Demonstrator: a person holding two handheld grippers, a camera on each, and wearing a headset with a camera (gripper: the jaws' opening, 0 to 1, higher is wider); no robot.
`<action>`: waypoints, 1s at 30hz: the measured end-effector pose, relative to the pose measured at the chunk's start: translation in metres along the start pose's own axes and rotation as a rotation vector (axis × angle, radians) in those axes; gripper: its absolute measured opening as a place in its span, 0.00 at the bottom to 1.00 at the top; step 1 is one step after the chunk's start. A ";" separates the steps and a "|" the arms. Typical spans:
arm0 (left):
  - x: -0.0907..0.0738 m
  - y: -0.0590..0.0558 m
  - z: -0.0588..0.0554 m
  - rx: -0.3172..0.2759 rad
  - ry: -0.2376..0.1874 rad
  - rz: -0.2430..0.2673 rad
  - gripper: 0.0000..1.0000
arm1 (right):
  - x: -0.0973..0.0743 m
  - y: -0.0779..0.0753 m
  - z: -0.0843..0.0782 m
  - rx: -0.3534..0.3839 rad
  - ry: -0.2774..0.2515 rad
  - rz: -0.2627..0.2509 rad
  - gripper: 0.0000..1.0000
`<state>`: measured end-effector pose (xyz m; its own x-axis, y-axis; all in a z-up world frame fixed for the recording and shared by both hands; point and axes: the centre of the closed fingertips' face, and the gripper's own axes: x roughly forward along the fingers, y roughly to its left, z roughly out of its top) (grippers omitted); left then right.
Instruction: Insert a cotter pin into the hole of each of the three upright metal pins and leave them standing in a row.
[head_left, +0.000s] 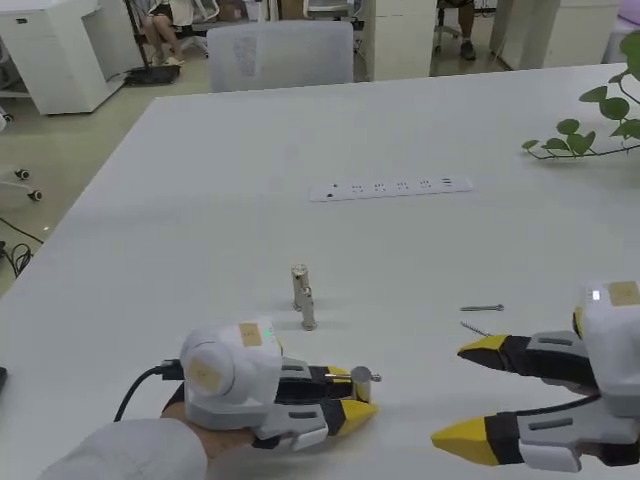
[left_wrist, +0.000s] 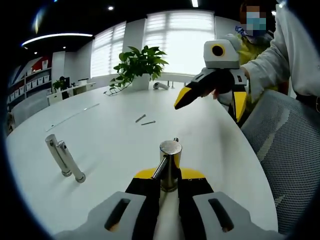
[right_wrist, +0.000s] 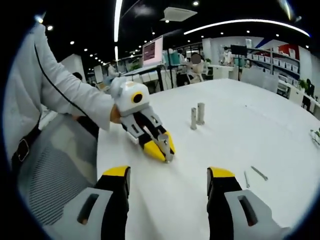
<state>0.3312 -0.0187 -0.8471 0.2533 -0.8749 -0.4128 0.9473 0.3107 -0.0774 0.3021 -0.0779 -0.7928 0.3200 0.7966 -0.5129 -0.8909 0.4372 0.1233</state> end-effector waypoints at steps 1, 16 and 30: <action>0.000 0.000 0.000 -0.001 -0.001 0.000 0.11 | -0.001 0.000 0.001 -0.001 -0.004 -0.002 0.67; -0.019 0.010 -0.006 -0.001 0.011 0.026 0.10 | -0.009 0.001 0.002 -0.006 -0.012 -0.013 0.69; -0.054 0.051 -0.008 -0.023 -0.005 0.112 0.10 | -0.009 0.001 0.000 0.004 0.005 -0.012 0.68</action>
<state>0.3640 0.0475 -0.8353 0.3587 -0.8360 -0.4152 0.9081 0.4155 -0.0520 0.2987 -0.0846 -0.7878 0.3293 0.7888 -0.5190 -0.8857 0.4486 0.1199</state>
